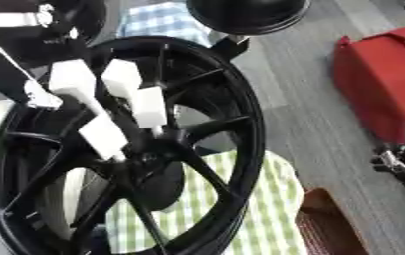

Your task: Pull the pin out of the wheel hub.

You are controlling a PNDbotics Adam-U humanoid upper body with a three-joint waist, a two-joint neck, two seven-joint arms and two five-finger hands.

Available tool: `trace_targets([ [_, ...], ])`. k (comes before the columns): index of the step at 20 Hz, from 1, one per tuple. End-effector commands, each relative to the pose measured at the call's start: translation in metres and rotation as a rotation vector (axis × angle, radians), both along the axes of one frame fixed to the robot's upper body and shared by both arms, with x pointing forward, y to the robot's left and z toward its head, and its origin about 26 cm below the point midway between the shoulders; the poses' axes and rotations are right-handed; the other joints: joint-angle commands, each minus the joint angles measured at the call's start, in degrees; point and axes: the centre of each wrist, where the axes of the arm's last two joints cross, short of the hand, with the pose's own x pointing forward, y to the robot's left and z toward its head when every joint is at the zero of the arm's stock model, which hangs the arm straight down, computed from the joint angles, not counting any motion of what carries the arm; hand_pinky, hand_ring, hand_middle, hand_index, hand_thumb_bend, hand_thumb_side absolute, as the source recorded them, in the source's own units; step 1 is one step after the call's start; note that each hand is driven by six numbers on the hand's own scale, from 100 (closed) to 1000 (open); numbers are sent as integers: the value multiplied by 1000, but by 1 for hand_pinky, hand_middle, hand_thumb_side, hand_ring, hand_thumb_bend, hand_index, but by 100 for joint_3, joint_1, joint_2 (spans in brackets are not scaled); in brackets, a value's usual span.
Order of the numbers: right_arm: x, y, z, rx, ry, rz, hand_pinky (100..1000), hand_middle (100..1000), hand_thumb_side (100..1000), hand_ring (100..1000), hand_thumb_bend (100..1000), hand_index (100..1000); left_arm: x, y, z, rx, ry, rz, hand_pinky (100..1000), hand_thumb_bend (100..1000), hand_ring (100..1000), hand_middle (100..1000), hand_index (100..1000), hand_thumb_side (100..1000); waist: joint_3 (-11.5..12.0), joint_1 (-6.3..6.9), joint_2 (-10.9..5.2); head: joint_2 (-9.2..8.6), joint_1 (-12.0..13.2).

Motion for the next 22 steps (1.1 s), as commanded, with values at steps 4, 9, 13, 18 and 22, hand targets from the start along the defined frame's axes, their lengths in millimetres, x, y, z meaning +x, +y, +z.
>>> trace_targets([
  [4,-2,-9,10,-27,-23,-23,660,651,528,648,215,723,-28,62,44,-180,-186,178,640,452,412,226,398,100,112,-61,-117,34,-106],
  [9,-4,-12,9,-19,-29,-44,660,652,527,648,217,723,-34,126,36,-302,-200,386,646,437,410,222,403,100,206,-81,-97,29,-174],
  [13,-5,-13,9,-10,-35,-59,660,652,526,648,217,723,-34,179,16,-413,-180,568,651,425,408,219,406,100,259,-104,-70,12,-213],
  [18,-5,-14,9,-4,-46,-71,660,652,526,648,217,722,-40,227,-26,-501,-177,767,653,418,416,226,418,100,276,-127,-27,1,-149],
  [22,-5,-14,9,0,-51,-77,660,651,524,647,216,722,-45,236,-62,-497,-184,842,665,430,434,255,449,100,277,-151,-19,13,-65],
])
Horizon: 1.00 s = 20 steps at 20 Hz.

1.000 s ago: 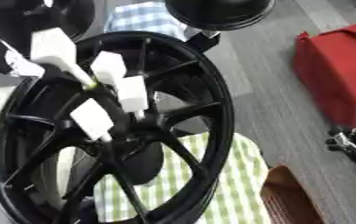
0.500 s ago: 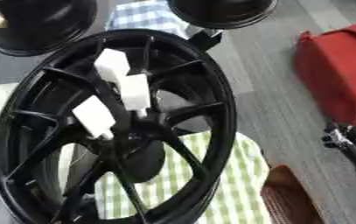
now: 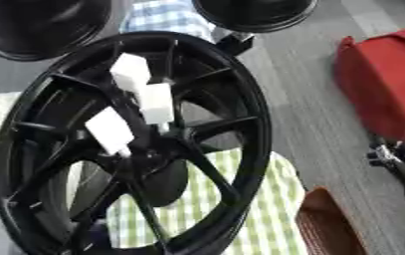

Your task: Pull the pin out of the wheel hub.

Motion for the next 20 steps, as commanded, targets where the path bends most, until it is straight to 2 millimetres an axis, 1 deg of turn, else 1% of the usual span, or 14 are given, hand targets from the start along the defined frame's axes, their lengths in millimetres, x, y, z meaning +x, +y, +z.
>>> trace_targets([
  [1,1,-6,10,-15,-24,-9,660,651,524,647,216,722,-10,4,-4,28,-57,50,672,454,446,272,466,100,-3,-43,-75,-30,93],
  [2,2,-6,9,-15,-24,-8,660,651,523,647,216,722,-12,3,-14,29,-57,51,678,472,455,286,481,100,-15,-46,-80,-25,128],
  [3,2,-5,9,-13,-25,-6,660,651,523,647,216,722,-15,1,-23,31,-58,49,696,504,477,323,519,100,-27,-50,-85,-24,161],
  [4,2,-5,9,-12,-25,-4,660,651,523,647,216,722,-17,0,-31,32,-59,44,737,559,540,422,615,108,-38,-54,-89,-26,190],
  [5,3,-4,9,-11,-24,-3,660,651,523,647,216,722,-18,-2,-37,33,-58,35,811,679,685,609,762,303,-46,-58,-92,-28,210],
  [6,3,-4,9,-10,-24,-2,660,651,523,647,216,722,-20,-3,-41,37,-55,25,847,781,749,699,817,427,-46,-61,-97,-26,224],
  [7,3,-4,9,-9,-23,-2,660,651,523,647,216,722,-21,-3,-43,43,-58,23,885,843,785,752,851,493,-43,-62,-102,-23,232],
  [9,2,-5,9,-9,-22,-3,660,651,523,647,216,722,-23,-1,-45,45,-72,33,888,840,787,755,856,532,-37,-66,-111,-24,239],
  [10,2,-5,8,-9,-21,-3,660,651,523,647,216,722,-24,-1,-45,40,-81,43,876,814,776,742,848,554,-34,-67,-114,-27,237],
  [11,2,-5,8,-9,-21,-4,660,651,523,647,216,722,-24,1,-45,29,-91,58,866,788,766,727,836,556,-32,-69,-117,-28,235],
  [14,2,-5,8,-9,-20,-4,660,651,523,647,216,722,-24,0,-45,-11,-120,93,846,743,734,672,796,544,-33,-70,-121,-24,233],
  [17,2,-5,8,-9,-20,-2,660,651,523,647,215,722,-23,-3,-45,-60,-159,99,836,713,705,636,774,508,-43,-66,-123,-23,225],
  [20,2,-5,8,-11,-17,1,660,651,524,647,213,722,-20,-11,-47,-138,-222,83,827,674,665,595,750,484,-49,-67,-137,-14,219],
])
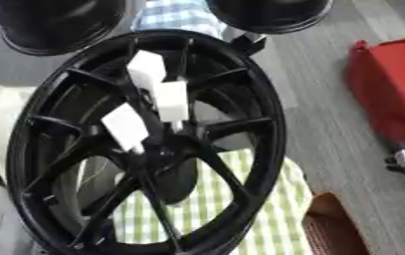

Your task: Pull the pin out of the wheel hub.

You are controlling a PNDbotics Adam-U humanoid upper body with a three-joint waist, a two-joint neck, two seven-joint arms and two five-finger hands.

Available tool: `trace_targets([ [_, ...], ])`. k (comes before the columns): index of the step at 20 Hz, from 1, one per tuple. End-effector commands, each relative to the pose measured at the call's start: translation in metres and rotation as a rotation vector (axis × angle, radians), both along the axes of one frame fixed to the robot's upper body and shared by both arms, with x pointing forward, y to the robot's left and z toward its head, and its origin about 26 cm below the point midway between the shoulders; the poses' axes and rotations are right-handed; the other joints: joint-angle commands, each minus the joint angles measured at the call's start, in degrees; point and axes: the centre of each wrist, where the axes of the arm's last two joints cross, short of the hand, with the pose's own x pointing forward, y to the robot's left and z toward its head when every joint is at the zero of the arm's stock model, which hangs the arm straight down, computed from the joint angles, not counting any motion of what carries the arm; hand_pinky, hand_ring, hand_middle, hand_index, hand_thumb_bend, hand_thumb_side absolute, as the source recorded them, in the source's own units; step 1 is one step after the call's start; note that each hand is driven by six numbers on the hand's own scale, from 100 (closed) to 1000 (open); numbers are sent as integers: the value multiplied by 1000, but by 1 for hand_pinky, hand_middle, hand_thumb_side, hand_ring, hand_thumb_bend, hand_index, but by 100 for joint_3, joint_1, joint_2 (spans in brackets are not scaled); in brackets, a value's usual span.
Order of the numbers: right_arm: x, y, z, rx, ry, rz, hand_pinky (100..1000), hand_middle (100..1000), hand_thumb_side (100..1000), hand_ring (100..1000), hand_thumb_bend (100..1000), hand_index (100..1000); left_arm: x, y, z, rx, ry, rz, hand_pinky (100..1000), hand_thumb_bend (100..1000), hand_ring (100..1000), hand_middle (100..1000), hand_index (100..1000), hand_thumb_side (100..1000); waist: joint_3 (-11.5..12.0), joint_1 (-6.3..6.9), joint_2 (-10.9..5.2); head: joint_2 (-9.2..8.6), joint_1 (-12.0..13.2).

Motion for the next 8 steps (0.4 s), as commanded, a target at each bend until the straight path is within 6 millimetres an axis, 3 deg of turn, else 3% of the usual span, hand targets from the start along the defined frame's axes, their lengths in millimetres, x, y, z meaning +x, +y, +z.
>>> trace_targets([
  [1,1,-5,8,-18,-11,3,660,651,524,647,213,722,1,-6,12,-60,-104,-11,827,669,661,592,748,480,-8,-25,-127,-15,-5],
  [8,4,0,6,-7,-10,19,660,651,523,646,212,722,18,-49,-26,-365,-172,-62,832,650,646,582,749,482,-76,-87,-141,-11,86],
])
